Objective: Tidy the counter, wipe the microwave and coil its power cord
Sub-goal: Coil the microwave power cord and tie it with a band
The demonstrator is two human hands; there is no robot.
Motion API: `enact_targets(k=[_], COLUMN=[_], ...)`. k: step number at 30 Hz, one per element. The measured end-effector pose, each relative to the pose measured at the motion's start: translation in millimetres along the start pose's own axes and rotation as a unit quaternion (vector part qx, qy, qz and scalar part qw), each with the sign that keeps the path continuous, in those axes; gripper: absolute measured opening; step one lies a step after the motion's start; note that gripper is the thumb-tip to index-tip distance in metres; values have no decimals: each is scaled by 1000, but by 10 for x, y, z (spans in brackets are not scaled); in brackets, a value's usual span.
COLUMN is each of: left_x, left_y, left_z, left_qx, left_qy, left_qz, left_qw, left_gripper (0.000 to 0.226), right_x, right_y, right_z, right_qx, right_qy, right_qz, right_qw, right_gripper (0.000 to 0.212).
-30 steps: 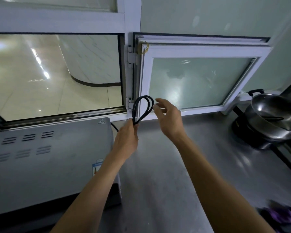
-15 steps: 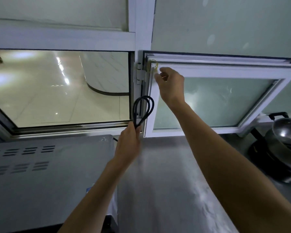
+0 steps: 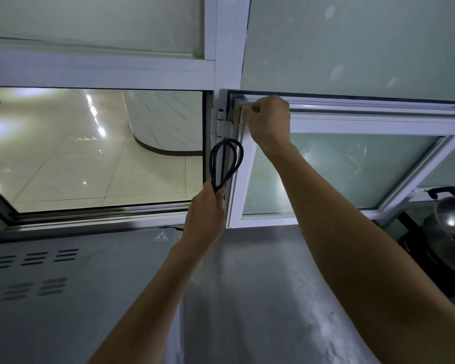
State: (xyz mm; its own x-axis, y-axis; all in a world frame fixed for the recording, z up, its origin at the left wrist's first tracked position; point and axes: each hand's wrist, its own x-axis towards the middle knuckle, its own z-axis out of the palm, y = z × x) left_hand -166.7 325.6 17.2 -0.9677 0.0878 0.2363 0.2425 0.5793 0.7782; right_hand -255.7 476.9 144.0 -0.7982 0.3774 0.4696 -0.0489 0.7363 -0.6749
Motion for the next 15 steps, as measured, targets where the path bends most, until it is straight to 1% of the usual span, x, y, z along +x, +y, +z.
enact_targets(k=[2,5,7,11,15], left_x=[4,3,4,-16,-58], left_y=[1,0,-14,-38,-78], left_z=[-4,-17,-26,-64,-89], left_qx=[-5,-18,-21,-23,-30], left_qy=[-5,-10,-12,-8,-14], left_qz=[-7,-17,-20,-16,-20], left_qw=[1000,1000,1000,1000,999], left_gripper=[24,24,24,27,25], right_x=[24,40,43,9,-153], right_y=[-24,-70,-86,-86,-137], right_z=[-1,-8,-4,1,-62], right_qx=[-5,-13,-20,-23,57], right_qy=[-1,-7,-7,-4,-21], right_qz=[9,12,12,-5,-31], right_qw=[1000,1000,1000,1000,998], right_gripper=[41,47,47,35,22])
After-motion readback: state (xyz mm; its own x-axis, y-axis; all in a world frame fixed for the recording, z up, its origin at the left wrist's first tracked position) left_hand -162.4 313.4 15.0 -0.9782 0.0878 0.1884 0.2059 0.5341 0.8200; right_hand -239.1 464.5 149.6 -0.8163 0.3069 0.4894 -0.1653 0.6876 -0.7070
